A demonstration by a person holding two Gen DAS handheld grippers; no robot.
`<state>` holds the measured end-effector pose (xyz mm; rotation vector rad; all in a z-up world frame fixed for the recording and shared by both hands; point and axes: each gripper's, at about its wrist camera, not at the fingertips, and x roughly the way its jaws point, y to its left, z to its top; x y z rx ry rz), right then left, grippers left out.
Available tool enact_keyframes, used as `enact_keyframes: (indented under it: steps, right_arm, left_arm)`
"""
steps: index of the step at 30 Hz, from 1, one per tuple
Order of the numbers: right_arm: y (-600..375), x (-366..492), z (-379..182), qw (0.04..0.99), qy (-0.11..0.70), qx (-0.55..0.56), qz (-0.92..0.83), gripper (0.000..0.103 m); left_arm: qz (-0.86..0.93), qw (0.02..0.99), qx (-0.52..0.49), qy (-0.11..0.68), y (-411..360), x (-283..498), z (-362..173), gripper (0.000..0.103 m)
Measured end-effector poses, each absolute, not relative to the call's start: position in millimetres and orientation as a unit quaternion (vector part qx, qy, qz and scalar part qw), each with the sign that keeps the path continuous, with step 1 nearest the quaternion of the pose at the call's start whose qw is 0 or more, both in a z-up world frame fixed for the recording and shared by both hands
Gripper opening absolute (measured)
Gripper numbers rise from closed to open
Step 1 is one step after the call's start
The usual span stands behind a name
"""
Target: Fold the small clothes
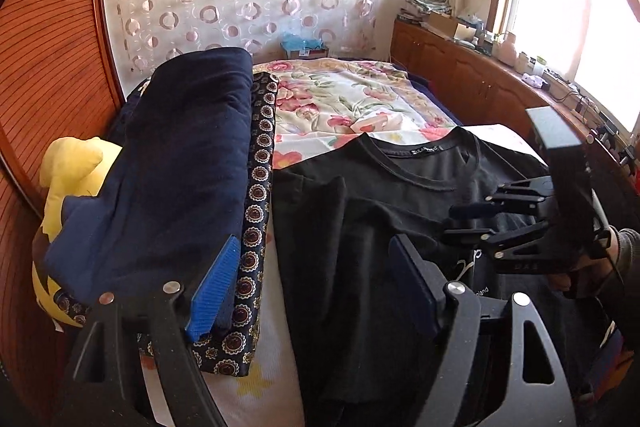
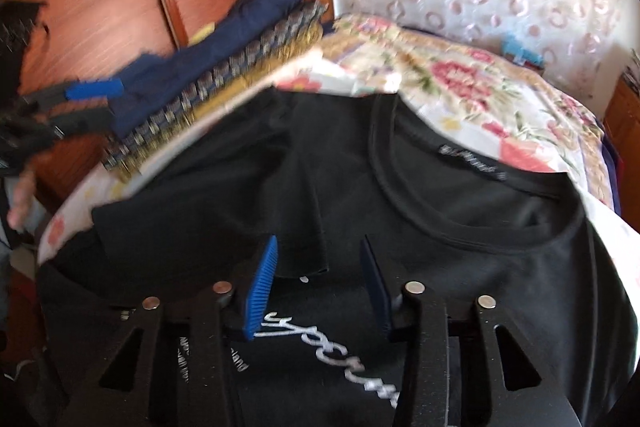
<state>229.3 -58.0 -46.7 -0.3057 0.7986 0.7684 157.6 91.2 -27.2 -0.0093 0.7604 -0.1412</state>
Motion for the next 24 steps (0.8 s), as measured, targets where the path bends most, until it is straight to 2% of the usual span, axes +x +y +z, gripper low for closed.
enact_keyframes:
  steps: [2, 4, 6, 13, 22, 24]
  right_arm:
    - [-48, 236, -53, 0.833, 0.387, -0.155, 0.363, 0.031]
    - [-44, 234, -56, 0.831, 0.382, -0.157, 0.373, 0.008]
    - [-43, 236, -53, 0.825, 0.383, -0.15, 0.388, 0.003]
    - [-72, 253, -38, 0.851, 0.352, -0.126, 0.369, 0.002]
    - [-72, 248, -41, 0.865, 0.35, -0.13, 0.335, 0.002]
    - [-77, 247, -42, 0.864, 0.353, -0.133, 0.335, 0.01]
  left_arm:
    - [-0.072, 0.926, 0.006, 0.372, 88, 163, -30, 0.078]
    - [-0.072, 0.924, 0.009, 0.375, 88, 169, -32, 0.078]
    - [-0.073, 0.923, 0.005, 0.377, 88, 175, -33, 0.078]
    - [-0.067, 0.921, 0.004, 0.384, 89, 189, -33, 0.078]
    - [-0.065, 0.922, 0.0, 0.382, 82, 174, -38, 0.078]
    - [-0.065, 0.922, -0.004, 0.381, 83, 166, -38, 0.078]
